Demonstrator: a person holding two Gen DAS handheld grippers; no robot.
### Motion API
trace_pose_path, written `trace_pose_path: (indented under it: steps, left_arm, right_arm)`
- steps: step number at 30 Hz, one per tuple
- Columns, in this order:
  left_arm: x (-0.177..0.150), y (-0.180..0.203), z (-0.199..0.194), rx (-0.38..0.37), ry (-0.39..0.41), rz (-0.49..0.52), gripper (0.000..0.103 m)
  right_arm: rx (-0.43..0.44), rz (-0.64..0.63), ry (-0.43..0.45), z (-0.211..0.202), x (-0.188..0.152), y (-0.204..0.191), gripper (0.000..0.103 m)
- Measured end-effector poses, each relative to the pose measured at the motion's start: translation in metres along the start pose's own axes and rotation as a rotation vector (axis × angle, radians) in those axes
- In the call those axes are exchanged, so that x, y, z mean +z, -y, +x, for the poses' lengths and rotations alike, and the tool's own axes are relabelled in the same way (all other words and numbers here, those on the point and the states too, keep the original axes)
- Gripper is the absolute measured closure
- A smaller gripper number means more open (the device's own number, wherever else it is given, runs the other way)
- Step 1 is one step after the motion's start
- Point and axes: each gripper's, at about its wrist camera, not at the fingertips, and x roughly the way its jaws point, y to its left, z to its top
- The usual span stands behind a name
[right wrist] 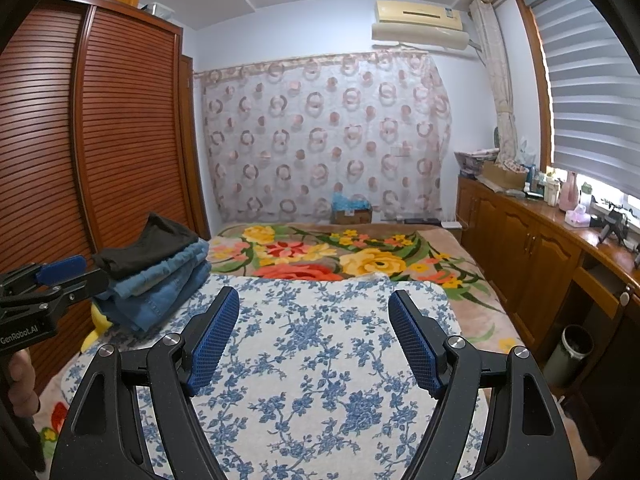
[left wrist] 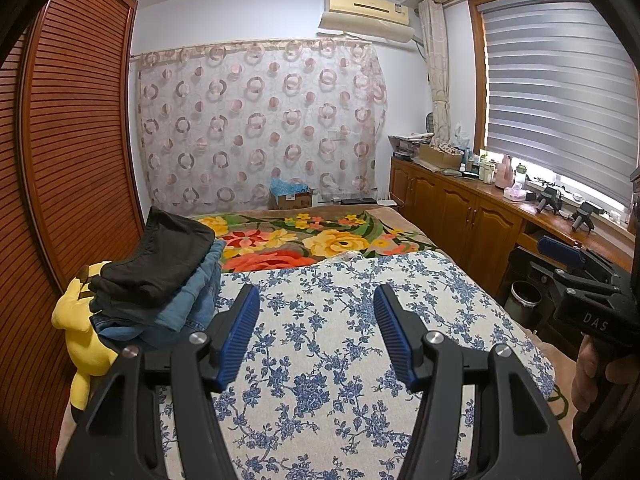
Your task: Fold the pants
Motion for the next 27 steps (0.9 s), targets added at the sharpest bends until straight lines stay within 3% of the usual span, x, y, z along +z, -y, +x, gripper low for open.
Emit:
trace_pose_path:
  steps: [27]
  left_arm:
    - [-0.0017, 0.0009, 0.0002, 0.001, 0.001, -0.001, 0.044]
  right_arm:
    - [-0.003, 0.002, 0.002, 0.0003, -0.0002, -0.0011, 0.024]
